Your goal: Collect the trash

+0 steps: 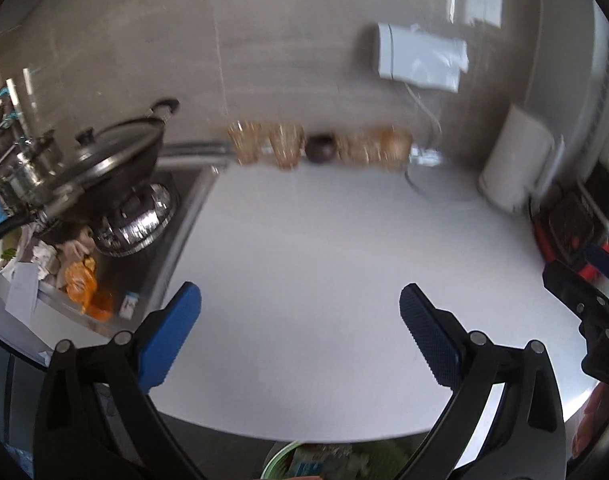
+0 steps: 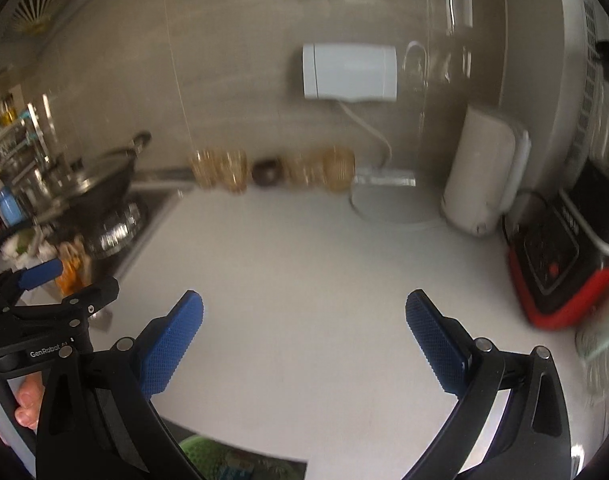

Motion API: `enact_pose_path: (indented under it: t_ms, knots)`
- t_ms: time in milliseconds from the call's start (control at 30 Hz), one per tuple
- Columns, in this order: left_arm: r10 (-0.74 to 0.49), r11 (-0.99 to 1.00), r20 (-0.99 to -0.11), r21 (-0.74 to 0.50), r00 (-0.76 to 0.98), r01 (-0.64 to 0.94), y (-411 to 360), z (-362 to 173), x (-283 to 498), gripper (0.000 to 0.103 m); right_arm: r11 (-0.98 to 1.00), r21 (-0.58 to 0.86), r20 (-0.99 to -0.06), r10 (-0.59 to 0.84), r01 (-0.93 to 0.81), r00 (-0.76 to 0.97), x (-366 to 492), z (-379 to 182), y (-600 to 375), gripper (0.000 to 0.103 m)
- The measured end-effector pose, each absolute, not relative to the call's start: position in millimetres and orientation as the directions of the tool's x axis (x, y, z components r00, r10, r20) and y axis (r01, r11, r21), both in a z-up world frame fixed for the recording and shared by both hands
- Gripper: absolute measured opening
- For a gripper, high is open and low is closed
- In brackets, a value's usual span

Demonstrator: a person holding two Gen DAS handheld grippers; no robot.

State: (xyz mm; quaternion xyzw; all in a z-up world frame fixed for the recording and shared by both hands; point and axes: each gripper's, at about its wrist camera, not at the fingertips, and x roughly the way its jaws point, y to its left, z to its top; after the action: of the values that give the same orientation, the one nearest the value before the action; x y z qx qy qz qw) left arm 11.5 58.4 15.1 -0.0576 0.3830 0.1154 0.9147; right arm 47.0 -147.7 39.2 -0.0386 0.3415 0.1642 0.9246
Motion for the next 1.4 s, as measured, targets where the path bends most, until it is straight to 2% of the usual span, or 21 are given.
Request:
enact_pose_path:
  t_ms: [167, 400, 1400]
  knots:
    - [0.213, 0.95, -0.665, -0.032, 0.716, -0.312, 51, 45, 14, 0.095, 0.936, 0.023, -0.573, 0.301, -0.352, 0.762, 53, 71, -156, 0.101]
    - [0.248, 0.938, -0.646, -0.025, 0.722, -0.345, 30, 59, 17, 0.095, 0.925, 0.012, -0.535, 0.326, -0.379, 0.779, 53, 82, -169, 0.101]
    - [0.245, 0.933, -0.661, -0.037, 0.709, -0.357, 13, 55, 10, 0.095, 0.929, 0.014, -0.543, 0.318, -0.371, 0.777, 42, 72, -188, 0.101]
